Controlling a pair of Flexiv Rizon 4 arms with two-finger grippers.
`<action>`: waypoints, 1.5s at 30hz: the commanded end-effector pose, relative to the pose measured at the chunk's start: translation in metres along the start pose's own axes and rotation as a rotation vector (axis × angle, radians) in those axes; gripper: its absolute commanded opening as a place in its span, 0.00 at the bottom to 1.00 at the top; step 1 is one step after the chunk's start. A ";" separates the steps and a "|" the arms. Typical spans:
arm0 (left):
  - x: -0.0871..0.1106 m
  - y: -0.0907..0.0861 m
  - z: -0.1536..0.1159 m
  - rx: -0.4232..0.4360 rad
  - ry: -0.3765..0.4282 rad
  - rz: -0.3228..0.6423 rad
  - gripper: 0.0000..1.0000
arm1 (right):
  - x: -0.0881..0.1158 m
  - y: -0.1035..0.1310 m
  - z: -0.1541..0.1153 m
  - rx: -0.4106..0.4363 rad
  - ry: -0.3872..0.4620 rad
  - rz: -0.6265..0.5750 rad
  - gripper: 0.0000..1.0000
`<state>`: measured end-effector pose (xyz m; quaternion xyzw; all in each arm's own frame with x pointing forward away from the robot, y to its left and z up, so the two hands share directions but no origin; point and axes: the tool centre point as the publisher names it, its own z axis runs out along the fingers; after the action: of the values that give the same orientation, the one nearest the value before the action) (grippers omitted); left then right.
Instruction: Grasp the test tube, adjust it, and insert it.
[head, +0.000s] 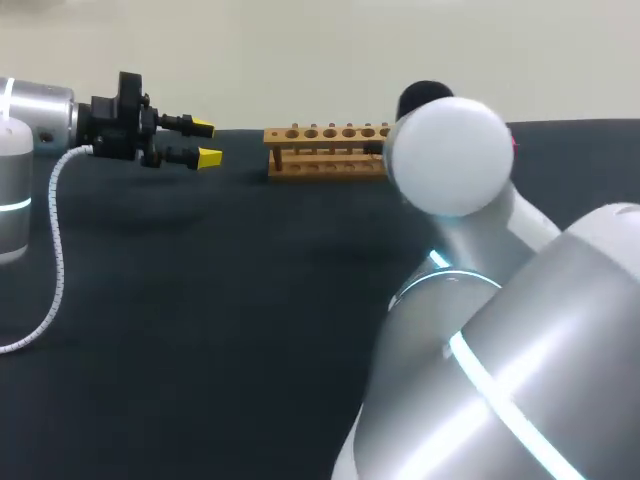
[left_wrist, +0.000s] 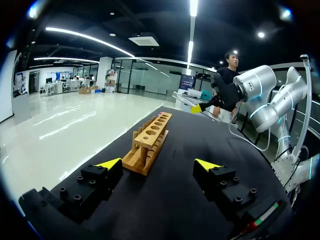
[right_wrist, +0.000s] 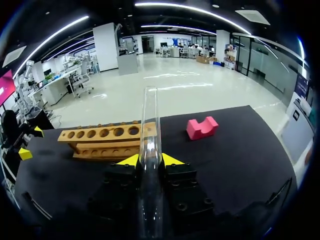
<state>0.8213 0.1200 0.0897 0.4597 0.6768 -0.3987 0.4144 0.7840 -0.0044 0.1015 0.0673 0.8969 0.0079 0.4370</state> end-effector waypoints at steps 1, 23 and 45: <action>0.001 -0.002 0.000 -0.006 -0.004 0.003 1.00 | 0.001 0.012 0.008 -0.021 0.020 -0.006 0.00; 0.001 -0.002 0.000 -0.006 -0.004 0.003 1.00 | 0.012 0.056 0.036 -0.080 0.057 -0.040 0.00; 0.001 -0.002 0.000 -0.006 -0.004 0.003 1.00 | 0.016 0.055 0.066 -0.062 0.103 -0.007 0.00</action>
<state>0.8213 0.1200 0.0897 0.4597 0.6768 -0.3987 0.4144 0.8287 0.0480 0.0521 0.0507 0.9146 0.0366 0.3995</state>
